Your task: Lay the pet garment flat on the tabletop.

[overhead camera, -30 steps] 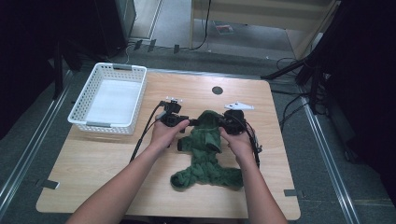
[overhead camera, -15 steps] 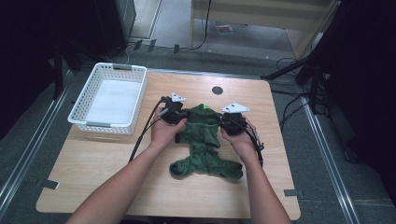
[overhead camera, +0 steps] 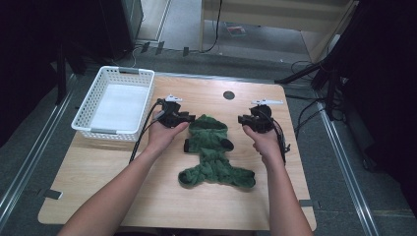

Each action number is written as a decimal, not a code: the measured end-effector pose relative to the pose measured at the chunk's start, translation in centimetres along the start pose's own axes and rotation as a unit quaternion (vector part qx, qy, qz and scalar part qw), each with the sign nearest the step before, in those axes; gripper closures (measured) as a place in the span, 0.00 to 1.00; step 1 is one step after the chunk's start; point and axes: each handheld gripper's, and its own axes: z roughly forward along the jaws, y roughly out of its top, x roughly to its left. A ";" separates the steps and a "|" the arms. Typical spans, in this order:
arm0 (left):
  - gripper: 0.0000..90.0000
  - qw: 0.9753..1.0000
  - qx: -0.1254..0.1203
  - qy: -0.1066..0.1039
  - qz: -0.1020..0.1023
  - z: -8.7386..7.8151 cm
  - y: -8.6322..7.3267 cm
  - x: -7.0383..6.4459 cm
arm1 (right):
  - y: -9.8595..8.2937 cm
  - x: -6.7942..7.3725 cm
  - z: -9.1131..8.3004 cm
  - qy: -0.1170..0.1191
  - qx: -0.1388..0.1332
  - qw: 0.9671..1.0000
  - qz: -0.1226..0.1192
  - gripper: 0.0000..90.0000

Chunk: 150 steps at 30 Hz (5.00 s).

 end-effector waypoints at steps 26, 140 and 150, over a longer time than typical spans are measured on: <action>0.65 0.996 0.083 -0.011 0.016 3.6 -0.1 -1.6 | -1.5 4.3 2.2 0.044 -0.018 0.999 0.010 0.72; 0.78 0.995 0.052 0.005 0.084 -0.2 -7.3 -5.6 | -9.9 3.1 0.3 0.010 0.028 0.999 -0.017 0.91; 0.65 0.998 0.024 -0.017 0.052 -1.4 -6.2 -5.3 | -9.0 4.0 -2.8 0.015 -0.046 0.999 -0.018 0.65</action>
